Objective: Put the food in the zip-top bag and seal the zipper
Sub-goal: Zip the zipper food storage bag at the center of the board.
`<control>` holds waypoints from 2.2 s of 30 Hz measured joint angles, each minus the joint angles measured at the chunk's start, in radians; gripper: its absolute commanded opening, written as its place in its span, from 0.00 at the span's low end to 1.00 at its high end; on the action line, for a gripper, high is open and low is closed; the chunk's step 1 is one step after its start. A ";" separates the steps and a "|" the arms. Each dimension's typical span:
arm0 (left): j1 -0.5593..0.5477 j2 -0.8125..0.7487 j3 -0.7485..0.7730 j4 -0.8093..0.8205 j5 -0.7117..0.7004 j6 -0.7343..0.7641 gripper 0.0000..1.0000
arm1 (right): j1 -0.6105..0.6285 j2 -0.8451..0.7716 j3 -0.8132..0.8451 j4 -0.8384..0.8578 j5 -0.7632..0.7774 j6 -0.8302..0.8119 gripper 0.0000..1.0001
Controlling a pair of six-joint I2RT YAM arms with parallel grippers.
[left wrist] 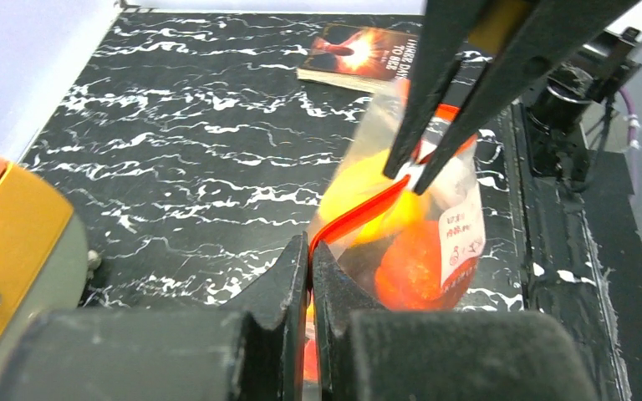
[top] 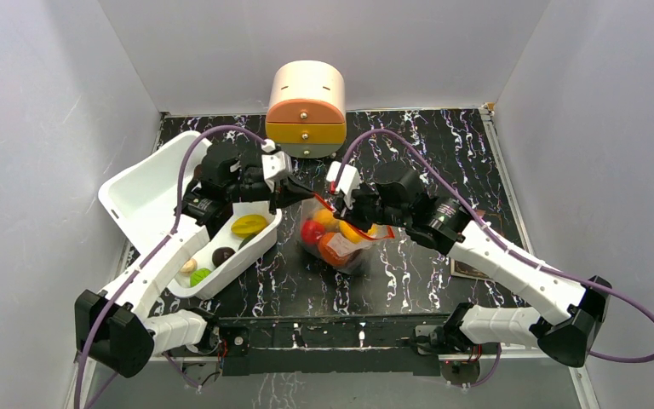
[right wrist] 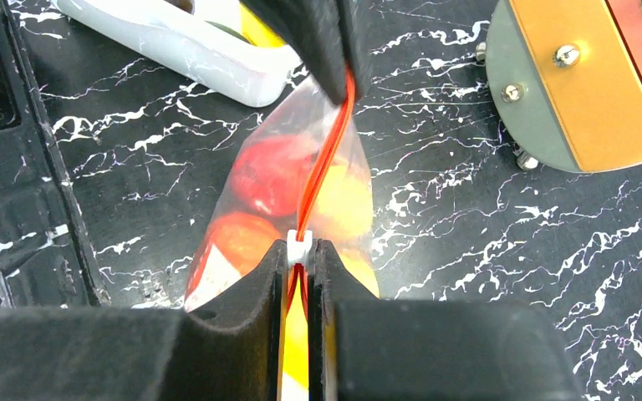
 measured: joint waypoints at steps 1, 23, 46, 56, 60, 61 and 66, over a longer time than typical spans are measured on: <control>0.016 -0.003 -0.005 0.015 0.000 -0.014 0.00 | 0.000 0.000 0.003 -0.003 0.003 0.002 0.00; 0.094 -0.006 -0.028 0.090 -0.192 -0.071 0.00 | 0.000 -0.014 0.053 -0.183 0.063 0.096 0.00; 0.143 0.038 -0.012 0.103 -0.351 -0.064 0.00 | 0.000 -0.061 0.156 -0.421 0.191 0.269 0.00; 0.144 0.016 -0.012 0.080 -0.324 -0.058 0.00 | 0.000 -0.057 0.185 -0.461 0.096 0.378 0.00; 0.153 -0.005 0.009 0.015 -0.253 -0.045 0.17 | 0.000 -0.079 0.162 -0.463 0.002 0.477 0.00; 0.156 -0.005 0.014 0.005 -0.230 -0.047 0.24 | 0.000 -0.097 0.136 -0.446 -0.019 0.510 0.00; 0.166 -0.024 0.004 0.002 -0.181 -0.096 0.54 | 0.001 -0.155 -0.006 -0.414 0.007 0.644 0.00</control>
